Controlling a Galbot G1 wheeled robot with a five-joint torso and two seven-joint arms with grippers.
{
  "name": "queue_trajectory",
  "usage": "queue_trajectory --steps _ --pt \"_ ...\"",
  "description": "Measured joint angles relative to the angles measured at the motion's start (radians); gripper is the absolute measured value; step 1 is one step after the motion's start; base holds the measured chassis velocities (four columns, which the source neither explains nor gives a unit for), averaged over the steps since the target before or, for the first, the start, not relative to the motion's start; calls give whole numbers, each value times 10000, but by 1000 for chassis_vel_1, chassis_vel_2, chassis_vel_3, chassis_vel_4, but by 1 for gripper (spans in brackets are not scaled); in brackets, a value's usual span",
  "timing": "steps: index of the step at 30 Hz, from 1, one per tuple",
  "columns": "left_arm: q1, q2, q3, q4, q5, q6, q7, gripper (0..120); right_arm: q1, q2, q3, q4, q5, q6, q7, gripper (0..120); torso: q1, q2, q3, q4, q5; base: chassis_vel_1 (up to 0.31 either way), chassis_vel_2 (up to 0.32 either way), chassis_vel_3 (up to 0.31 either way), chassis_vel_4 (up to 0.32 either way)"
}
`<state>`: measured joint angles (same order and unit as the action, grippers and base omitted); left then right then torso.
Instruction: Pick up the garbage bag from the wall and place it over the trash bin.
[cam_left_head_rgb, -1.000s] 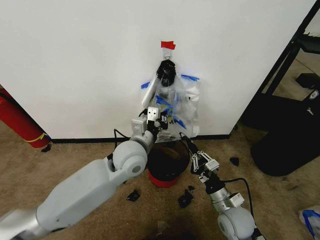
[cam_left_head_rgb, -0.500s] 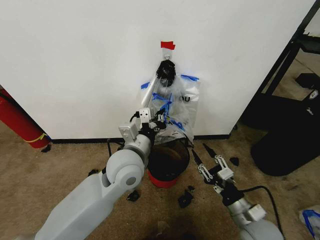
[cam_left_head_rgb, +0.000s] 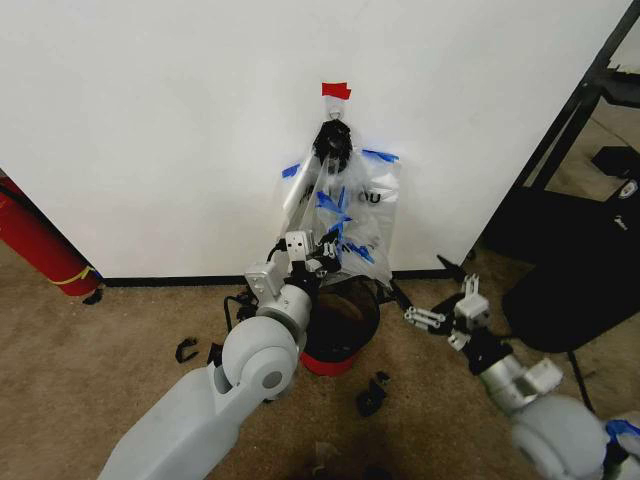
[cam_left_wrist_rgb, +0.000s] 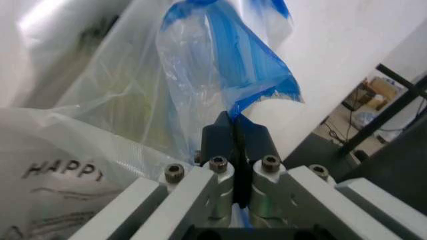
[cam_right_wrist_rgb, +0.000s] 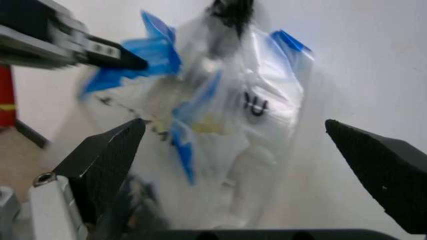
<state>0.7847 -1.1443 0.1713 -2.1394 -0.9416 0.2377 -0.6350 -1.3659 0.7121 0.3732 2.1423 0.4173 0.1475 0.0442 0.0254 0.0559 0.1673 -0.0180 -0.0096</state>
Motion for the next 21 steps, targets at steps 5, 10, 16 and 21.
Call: queue_trajectory --steps 5,10,16,21 --pt "-130 -83 291 76 87 -1 23 0 2787 -154 -2056 -1404 -265 -319 168 100 0 0 1 1 1 0 0 0 0" --pt "-114 -30 365 74 136 18 23 0 5009 432 -4057 -2723 -1071 -339 160 100 1 -1 1 -2 0 0 0 0 0" --pt "-87 71 354 35 139 33 28 0 6297 1073 -5042 -3902 -2254 -461 169 100 1 -1 1 1 0 0 0 0 0" --pt "-56 -77 379 16 174 54 28 0 6665 1237 -5277 -4198 -2908 -463 176 98 1 -1 0 -1 -1 0 0 0 0"
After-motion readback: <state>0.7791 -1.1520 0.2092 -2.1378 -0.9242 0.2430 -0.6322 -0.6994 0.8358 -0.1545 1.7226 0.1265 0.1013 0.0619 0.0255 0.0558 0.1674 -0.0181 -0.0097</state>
